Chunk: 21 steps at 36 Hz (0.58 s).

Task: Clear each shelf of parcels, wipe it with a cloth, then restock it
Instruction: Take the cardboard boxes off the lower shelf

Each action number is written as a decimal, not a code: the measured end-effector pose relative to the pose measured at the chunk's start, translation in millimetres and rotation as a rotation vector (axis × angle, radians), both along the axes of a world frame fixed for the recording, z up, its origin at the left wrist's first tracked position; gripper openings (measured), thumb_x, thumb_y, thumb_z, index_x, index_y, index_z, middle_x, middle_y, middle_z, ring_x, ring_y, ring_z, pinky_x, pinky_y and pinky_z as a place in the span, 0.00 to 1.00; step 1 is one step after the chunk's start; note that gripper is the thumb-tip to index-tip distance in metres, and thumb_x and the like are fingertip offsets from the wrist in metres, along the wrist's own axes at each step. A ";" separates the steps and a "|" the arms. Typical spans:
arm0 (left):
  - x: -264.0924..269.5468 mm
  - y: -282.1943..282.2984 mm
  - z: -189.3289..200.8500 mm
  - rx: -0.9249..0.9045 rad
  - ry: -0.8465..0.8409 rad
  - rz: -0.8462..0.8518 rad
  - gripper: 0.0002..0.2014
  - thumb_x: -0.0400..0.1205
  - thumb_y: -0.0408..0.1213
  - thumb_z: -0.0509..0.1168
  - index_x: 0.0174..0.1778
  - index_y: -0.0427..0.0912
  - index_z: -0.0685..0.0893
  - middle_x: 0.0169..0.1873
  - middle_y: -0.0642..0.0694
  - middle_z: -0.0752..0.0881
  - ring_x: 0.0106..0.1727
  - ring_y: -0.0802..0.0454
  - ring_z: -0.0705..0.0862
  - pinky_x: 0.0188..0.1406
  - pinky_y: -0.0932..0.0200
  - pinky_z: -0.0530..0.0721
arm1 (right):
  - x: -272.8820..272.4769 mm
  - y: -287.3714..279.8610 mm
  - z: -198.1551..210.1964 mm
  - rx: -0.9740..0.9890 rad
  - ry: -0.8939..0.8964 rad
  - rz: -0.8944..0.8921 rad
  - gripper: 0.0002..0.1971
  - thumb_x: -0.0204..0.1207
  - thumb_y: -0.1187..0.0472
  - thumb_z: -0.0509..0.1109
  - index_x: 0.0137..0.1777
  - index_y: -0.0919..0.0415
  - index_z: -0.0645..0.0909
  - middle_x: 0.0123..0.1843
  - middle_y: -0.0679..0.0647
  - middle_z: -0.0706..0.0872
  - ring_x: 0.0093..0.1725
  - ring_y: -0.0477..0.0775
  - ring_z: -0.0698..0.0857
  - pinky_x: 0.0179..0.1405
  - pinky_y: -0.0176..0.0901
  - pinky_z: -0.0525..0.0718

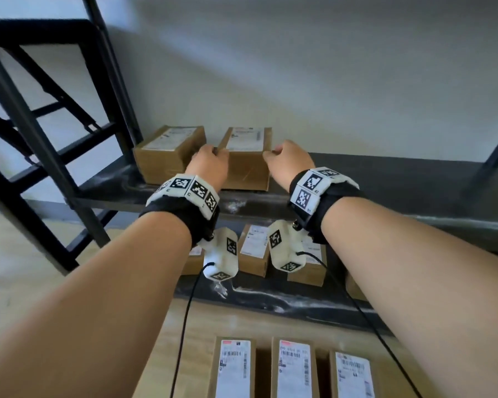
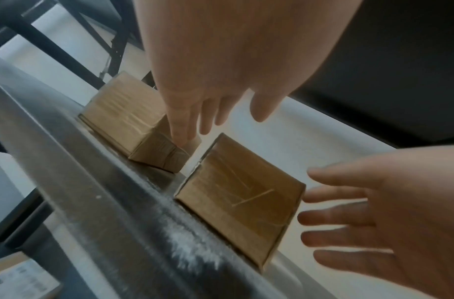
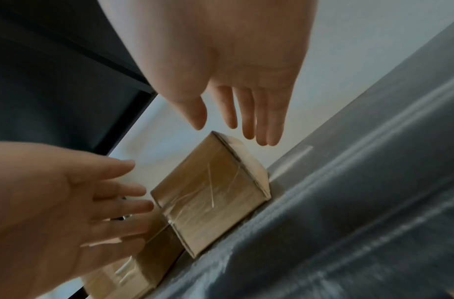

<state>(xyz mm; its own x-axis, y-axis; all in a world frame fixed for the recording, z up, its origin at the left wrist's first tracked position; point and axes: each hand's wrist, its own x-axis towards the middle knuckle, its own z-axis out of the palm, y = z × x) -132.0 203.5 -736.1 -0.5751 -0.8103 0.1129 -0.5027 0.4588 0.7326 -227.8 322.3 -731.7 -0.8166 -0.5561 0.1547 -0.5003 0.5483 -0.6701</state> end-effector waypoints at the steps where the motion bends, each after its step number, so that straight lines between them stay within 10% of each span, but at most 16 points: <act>1: -6.1 -5.6 2.0 -0.003 0.002 0.013 0.21 0.89 0.42 0.51 0.73 0.33 0.71 0.68 0.35 0.78 0.67 0.36 0.77 0.58 0.55 0.73 | -6.5 -5.9 0.2 0.001 -0.017 -0.007 0.14 0.85 0.49 0.58 0.47 0.60 0.77 0.38 0.53 0.79 0.39 0.57 0.80 0.31 0.42 0.71; 5: -18.9 -15.8 3.7 0.036 -0.075 -0.026 0.20 0.87 0.25 0.47 0.76 0.29 0.64 0.66 0.28 0.76 0.65 0.33 0.78 0.62 0.47 0.79 | -19.0 -18.6 -0.9 0.022 -0.110 -0.033 0.24 0.87 0.46 0.52 0.32 0.59 0.71 0.30 0.54 0.75 0.29 0.55 0.76 0.25 0.43 0.69; 9: -23.2 -20.3 -1.6 0.051 -0.041 -0.052 0.19 0.88 0.29 0.50 0.76 0.30 0.66 0.63 0.29 0.78 0.64 0.34 0.79 0.62 0.44 0.80 | -18.0 -24.0 -7.1 0.033 -0.206 -0.016 0.28 0.87 0.42 0.47 0.51 0.66 0.80 0.48 0.62 0.84 0.46 0.62 0.86 0.50 0.51 0.86; 16: -12.4 -22.8 -9.7 0.255 0.175 -0.099 0.20 0.87 0.43 0.55 0.69 0.32 0.75 0.66 0.30 0.79 0.67 0.33 0.78 0.68 0.40 0.76 | -7.3 -20.3 -4.7 -0.043 -0.263 0.003 0.29 0.87 0.42 0.49 0.64 0.67 0.79 0.54 0.62 0.85 0.54 0.62 0.86 0.59 0.57 0.85; 21: 1.7 -4.0 -0.4 0.402 0.257 -0.113 0.20 0.87 0.43 0.56 0.72 0.36 0.74 0.70 0.34 0.77 0.70 0.36 0.77 0.71 0.42 0.75 | 2.8 -11.0 8.0 -0.038 -0.189 0.029 0.30 0.87 0.42 0.47 0.63 0.67 0.79 0.36 0.55 0.78 0.38 0.57 0.82 0.42 0.47 0.81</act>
